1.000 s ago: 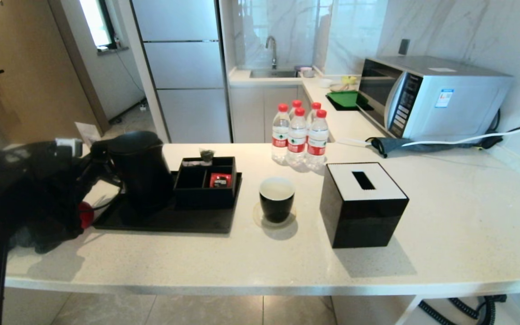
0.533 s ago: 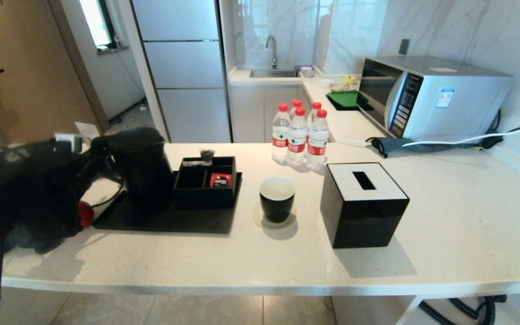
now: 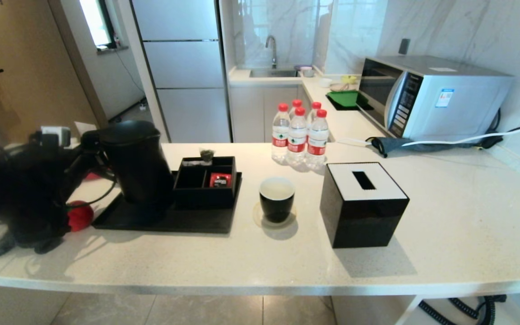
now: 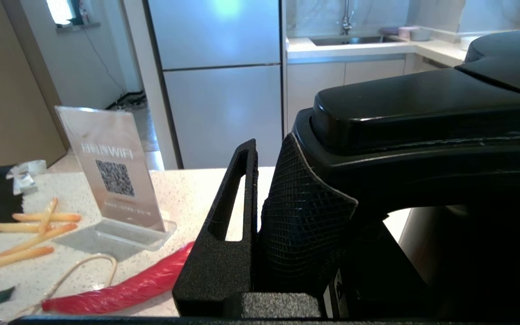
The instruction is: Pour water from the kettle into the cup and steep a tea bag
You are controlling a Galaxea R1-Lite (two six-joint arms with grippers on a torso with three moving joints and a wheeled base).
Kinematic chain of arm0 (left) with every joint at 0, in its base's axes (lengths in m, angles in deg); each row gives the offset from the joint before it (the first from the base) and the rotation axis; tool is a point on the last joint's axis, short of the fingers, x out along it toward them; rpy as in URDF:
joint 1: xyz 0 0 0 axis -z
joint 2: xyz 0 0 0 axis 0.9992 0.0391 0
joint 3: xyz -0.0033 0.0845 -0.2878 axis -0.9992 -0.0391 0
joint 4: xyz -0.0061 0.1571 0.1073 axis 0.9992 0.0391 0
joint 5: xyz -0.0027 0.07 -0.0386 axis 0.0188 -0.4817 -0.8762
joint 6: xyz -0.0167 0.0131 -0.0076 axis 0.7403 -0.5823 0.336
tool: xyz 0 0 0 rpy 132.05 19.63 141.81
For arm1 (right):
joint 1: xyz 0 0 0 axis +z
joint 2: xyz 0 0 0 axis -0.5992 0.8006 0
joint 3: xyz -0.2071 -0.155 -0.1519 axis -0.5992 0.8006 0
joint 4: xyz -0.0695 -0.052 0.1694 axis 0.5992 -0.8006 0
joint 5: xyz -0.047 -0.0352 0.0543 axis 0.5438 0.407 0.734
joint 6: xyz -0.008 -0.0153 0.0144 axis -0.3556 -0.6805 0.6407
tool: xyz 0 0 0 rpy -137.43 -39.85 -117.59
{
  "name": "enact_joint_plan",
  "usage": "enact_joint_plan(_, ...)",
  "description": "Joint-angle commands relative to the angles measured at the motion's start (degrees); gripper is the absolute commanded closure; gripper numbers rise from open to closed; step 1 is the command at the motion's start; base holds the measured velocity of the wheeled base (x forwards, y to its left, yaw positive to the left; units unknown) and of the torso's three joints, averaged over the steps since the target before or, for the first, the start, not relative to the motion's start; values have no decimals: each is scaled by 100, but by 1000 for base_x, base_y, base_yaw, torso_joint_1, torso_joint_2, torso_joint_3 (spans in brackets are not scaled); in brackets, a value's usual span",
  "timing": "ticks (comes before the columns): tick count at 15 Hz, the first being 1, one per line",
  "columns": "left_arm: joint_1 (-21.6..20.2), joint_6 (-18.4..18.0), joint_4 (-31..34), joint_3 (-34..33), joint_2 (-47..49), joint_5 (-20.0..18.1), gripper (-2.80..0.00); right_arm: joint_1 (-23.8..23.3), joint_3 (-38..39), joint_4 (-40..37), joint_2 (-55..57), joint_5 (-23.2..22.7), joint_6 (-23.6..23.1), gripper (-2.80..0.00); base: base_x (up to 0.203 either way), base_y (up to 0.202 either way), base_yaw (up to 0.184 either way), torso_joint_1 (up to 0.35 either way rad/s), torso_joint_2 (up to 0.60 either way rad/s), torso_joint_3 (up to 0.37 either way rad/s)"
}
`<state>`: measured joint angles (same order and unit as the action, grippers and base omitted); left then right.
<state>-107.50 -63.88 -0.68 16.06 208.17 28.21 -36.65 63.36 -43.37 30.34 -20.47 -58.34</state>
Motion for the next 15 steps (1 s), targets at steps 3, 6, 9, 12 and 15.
enact_joint_plan(3, -29, 33, -277, -396, -559, 35, 0, 2, 0, 1, 7, -5, 2, 0, 0, 0, 0, 0, 0, 0)
enact_joint_plan(6, -38, 73, -277, -770, -913, 37, 0, 2, 0, 1, 7, -5, 2, 0, 0, 0, 0, 0, 0, 0)
enact_joint_plan(9, -36, 81, -277, -1153, -1330, 40, 0, 2, 0, 1, 7, -5, 2, 0, 0, 0, 0, 0, 0, 0)
enact_joint_plan(12, -24, 120, -277, -1488, -1819, 208, 0, 2, 0, 1, 7, -5, 2, 0, 0, 0, 0, 0, 0, 0)
enact_joint_plan(15, -21, 168, -277, -1962, -2270, 254, 0, 2, 0, 1, 7, -5, 2, 0, 0, 0, 0, 0, 0, 0)
